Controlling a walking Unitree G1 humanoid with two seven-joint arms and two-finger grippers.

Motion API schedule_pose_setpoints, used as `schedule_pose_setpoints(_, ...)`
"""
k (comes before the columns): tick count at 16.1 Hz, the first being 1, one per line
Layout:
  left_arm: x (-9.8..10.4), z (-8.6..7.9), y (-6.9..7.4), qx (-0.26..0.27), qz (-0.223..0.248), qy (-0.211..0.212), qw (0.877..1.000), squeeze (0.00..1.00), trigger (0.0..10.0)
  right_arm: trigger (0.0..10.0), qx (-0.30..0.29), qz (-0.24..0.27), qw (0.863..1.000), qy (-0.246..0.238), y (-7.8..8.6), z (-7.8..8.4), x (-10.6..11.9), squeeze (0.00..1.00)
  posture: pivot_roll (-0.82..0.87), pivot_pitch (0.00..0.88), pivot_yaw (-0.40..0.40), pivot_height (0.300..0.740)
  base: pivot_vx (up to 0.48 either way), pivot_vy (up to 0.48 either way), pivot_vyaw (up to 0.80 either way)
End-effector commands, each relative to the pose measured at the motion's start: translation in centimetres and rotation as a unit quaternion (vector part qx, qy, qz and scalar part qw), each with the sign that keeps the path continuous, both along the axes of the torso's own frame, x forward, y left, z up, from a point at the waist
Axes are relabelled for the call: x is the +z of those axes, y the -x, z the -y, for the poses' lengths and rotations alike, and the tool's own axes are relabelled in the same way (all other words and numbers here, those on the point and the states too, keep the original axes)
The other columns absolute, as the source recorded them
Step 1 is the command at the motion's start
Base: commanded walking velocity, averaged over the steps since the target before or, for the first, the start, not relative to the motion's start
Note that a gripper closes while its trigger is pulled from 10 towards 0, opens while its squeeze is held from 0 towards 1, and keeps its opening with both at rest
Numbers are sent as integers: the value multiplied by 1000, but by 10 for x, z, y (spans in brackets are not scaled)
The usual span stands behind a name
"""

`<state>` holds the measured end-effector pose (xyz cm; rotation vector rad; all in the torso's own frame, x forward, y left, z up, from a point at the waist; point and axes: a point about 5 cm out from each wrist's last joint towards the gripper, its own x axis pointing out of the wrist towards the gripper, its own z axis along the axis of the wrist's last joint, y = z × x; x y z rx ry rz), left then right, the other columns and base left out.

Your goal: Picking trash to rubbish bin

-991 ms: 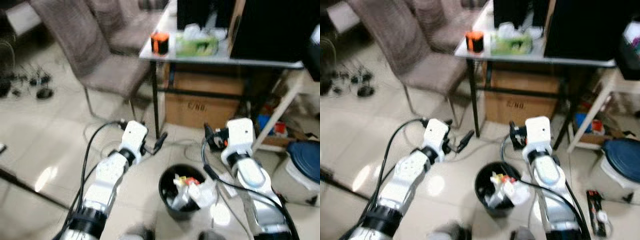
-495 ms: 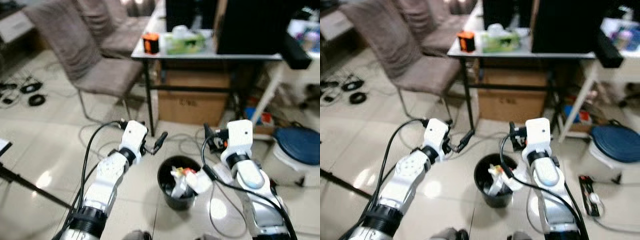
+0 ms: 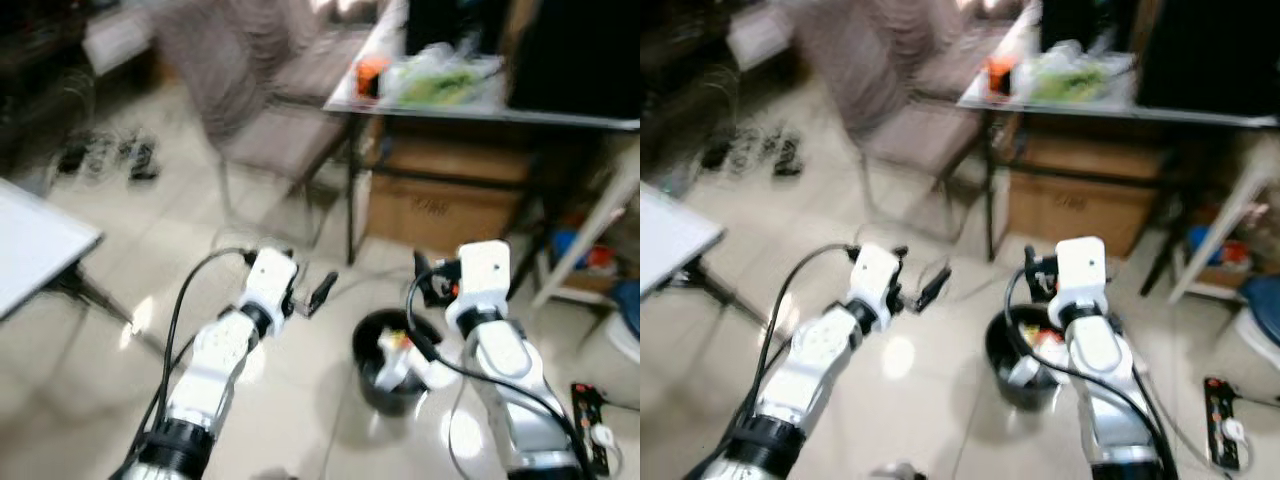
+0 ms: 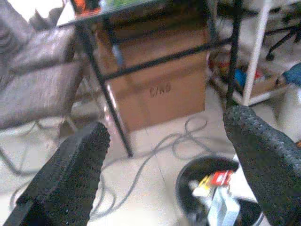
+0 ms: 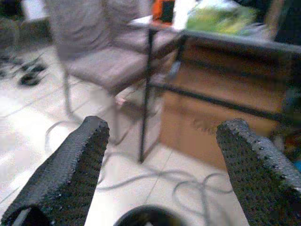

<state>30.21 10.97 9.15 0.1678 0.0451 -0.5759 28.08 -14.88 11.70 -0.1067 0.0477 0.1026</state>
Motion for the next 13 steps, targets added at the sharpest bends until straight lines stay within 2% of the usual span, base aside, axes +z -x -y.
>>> schedule_pose_setpoints(1,4,2,-2,-7,7,-5,1000,0,10000,10000,-8,2,1000,2,0,3,1,0,-101,101,85,740,0,0,0)
schedule_pose_setpoints(2,4,2,-2,-8,7,-5,1000,0,10000,10000,-11,1,1000,5,0,4,1,47,-100,101,86,740,0,0,0)
schedule_pose_setpoints(3,4,2,-2,-8,7,-5,1000,0,10000,10000,-13,1,1000,7,0,5,1,43,-100,101,87,740,0,0,0)
schedule_pose_setpoints(4,4,2,-1,-9,8,-5,1000,0,10000,10000,-14,1,1000,7,0,6,0,408,-100,101,88,740,0,0,0)
schedule_pose_setpoints(7,4,3,-1,-11,7,-4,1000,0,10000,10000,-15,0,1000,7,0,5,0,302,-100,101,89,740,0,0,0)
schedule_pose_setpoints(11,4,2,-3,-2,1,4,1000,0,10000,10000,-16,-2,1000,6,0,4,-2,357,-97,99,93,740,0,0,0)
schedule_pose_setpoints(12,4,2,-3,-1,1,2,1000,0,10000,10000,-16,-2,1000,5,0,4,-2,1000,-97,99,93,740,0,0,0)
schedule_pose_setpoints(13,4,2,-3,-2,1,1,1000,0,10000,10000,-15,-1,1000,7,0,4,-2,1000,-96,99,93,740,0,0,0)
